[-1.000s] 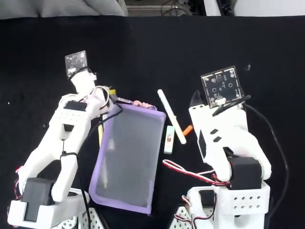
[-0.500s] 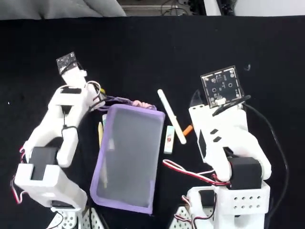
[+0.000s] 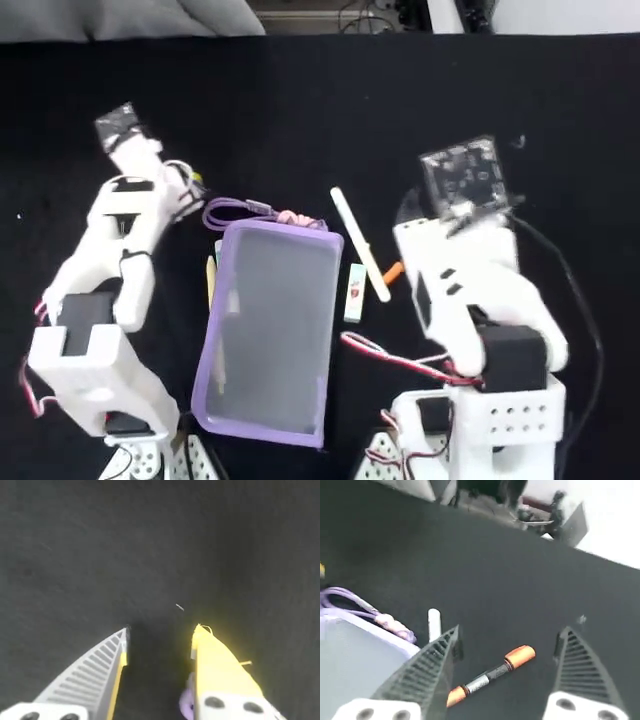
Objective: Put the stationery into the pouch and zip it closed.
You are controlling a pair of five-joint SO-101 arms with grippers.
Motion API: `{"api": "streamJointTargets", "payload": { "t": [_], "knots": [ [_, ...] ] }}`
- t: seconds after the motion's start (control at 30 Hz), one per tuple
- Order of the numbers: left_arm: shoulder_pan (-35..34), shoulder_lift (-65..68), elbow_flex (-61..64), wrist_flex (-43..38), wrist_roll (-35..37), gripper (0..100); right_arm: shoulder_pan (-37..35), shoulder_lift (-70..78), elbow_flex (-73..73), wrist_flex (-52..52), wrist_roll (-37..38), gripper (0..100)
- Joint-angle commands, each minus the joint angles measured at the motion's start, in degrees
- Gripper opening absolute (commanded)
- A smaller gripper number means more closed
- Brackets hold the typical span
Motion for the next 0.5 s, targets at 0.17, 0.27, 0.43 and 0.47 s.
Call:
{"api": "streamJointTargets", "payload": {
  "t": [0.17, 0.27, 0.43, 0.47],
  "knots": [
    [-18.59, -14.15, 3.65, -0.44, 12.57, 21, -10.81, 17.8, -1.36, -10.9, 0.18, 29.3],
    [-26.07, -13.1, 5.58, -4.75, 18.2, 21, -15.3, 24.04, -2.24, -16.35, 0.18, 29.3],
    [-32.4, -6.95, 4.7, -8.09, 23.38, 21, -20.84, 39.08, -9.71, -19.78, 0.18, 29.3],
    [-32.92, -5.63, 3.38, -7.65, 23.82, 21, -21.27, 42.86, -12.53, -19.87, -0.09, 29.3]
  ]
}}
